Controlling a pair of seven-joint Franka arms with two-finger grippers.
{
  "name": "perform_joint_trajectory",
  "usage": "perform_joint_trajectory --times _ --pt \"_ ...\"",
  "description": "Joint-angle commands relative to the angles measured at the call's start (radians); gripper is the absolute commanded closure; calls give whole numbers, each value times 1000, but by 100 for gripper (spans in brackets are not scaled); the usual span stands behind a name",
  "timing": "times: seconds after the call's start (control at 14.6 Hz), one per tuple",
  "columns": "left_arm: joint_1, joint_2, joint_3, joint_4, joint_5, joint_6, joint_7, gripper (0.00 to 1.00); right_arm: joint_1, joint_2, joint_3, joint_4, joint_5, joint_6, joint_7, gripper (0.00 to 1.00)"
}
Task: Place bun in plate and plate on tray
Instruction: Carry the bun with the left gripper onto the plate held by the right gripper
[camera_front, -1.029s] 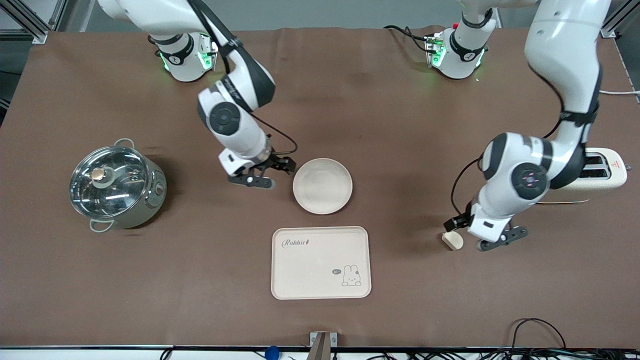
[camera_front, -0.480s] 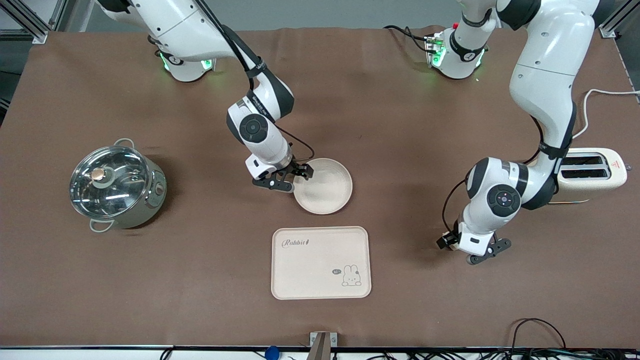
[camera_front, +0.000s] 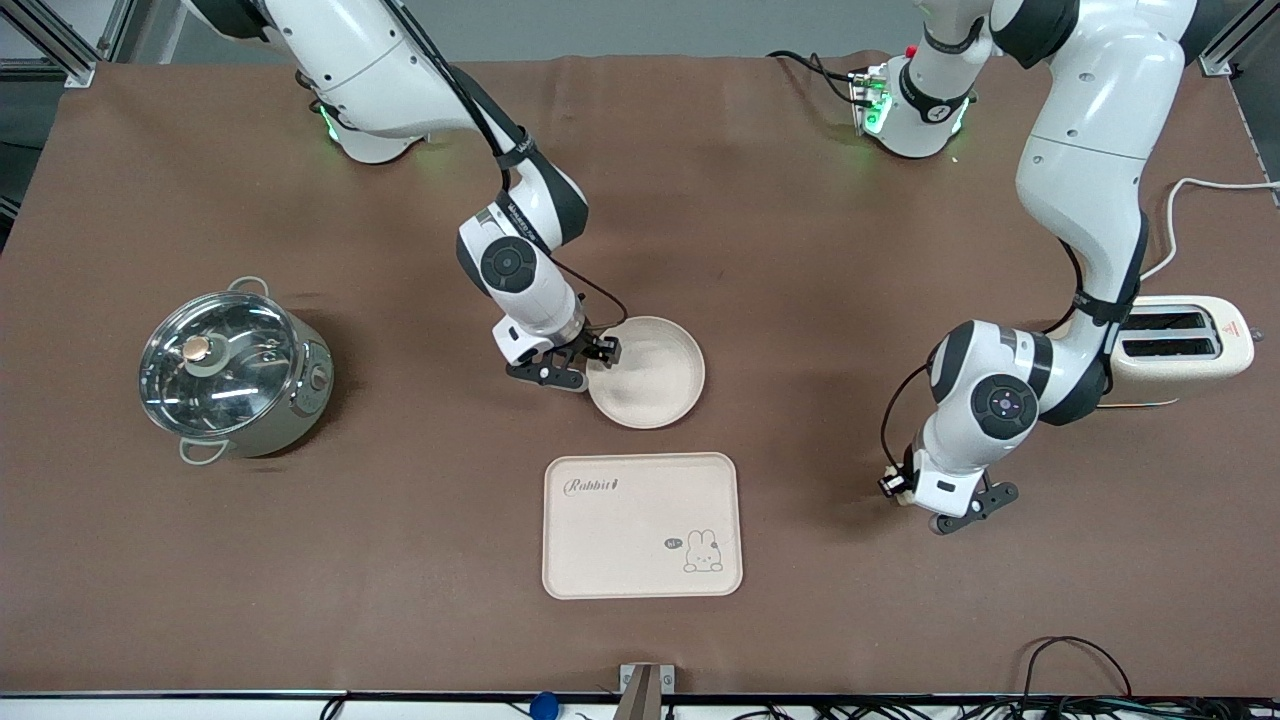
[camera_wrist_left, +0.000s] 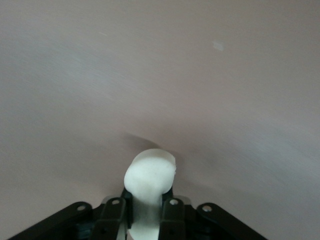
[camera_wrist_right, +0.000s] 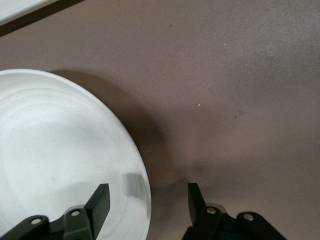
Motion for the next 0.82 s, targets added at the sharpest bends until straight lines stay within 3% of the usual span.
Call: perform_joint_trajectory --times 0.0,0.21,0.55,0.75 --pt "-4 -54 -132 -8 12 -93 -94 79 3 7 -1 3 -16 19 21 30" --pt "-65 -38 -224 6 18 -93 -191 80 3 7 -3 5 -14 19 21 32" --pt "-268 -4 -225 35 14 -81 -384 79 3 15 -3 5 -14 37 21 36" --pt "-335 19 -222 34 20 -73 -460 70 3 15 -3 8 -16 39 21 36"
